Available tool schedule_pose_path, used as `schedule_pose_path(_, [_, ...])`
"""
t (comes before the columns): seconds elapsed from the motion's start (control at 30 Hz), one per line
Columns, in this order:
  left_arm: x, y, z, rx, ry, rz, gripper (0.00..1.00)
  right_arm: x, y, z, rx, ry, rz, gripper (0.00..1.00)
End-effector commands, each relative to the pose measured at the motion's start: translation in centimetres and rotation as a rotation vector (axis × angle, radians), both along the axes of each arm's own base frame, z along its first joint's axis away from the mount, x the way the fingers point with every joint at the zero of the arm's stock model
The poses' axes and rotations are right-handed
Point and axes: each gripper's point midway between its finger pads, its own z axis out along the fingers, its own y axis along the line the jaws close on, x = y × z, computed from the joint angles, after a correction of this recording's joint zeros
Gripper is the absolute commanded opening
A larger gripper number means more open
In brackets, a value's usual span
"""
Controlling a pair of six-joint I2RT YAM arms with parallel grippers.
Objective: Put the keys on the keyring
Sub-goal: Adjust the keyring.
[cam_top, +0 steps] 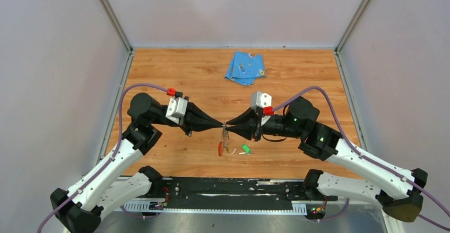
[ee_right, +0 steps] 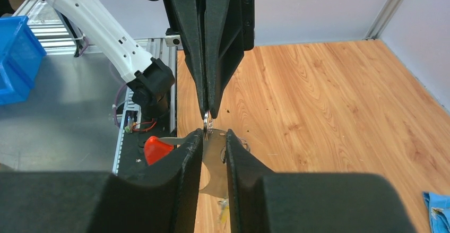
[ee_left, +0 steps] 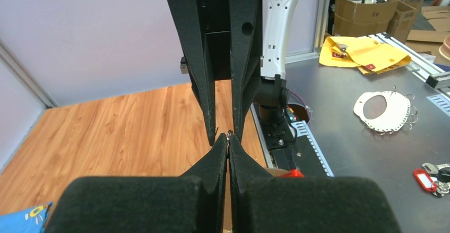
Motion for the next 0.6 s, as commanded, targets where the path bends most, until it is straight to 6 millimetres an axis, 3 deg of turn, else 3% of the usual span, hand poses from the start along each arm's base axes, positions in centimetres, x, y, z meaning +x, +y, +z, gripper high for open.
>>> schedule_pose_path(0.0, [0.4, 0.1, 0.0, -0.008, -0.007, 0.020, 0.00, -0.3, 0.3, 2.3, 0.058, -0.020, 0.006, 0.22])
schedule_pose_path(0.13, [0.5, 0.1, -0.3, -0.005, -0.005, 0.021, 0.00, -0.3, 0.7, 2.1, 0.057, -0.008, 0.013, 0.16])
schedule_pose_path(0.23, [0.6, 0.0, -0.5, -0.003, -0.005, 0.022, 0.00, -0.2, 0.8, 2.0, 0.049, -0.001, 0.010, 0.01])
schedule_pose_path(0.43, [0.9, 0.2, -1.4, 0.013, 0.017, 0.032, 0.00, 0.3, 0.4, 1.2, -0.002, 0.024, -0.027, 0.00])
schedule_pose_path(0.47, [1.2, 0.3, -1.7, 0.018, 0.026, 0.041, 0.02, 0.4, 0.2, 0.6, -0.030, 0.035, -0.037, 0.00])
schedule_pose_path(0.53, [1.8, 0.7, -2.1, 0.030, 0.057, 0.059, 0.27, 0.6, -0.2, 0.4, -0.064, 0.042, -0.056, 0.00])
schedule_pose_path(0.57, [1.9, 0.8, -2.3, 0.040, 0.072, 0.057, 0.35, 0.6, -0.4, 0.2, -0.081, 0.045, -0.063, 0.00])
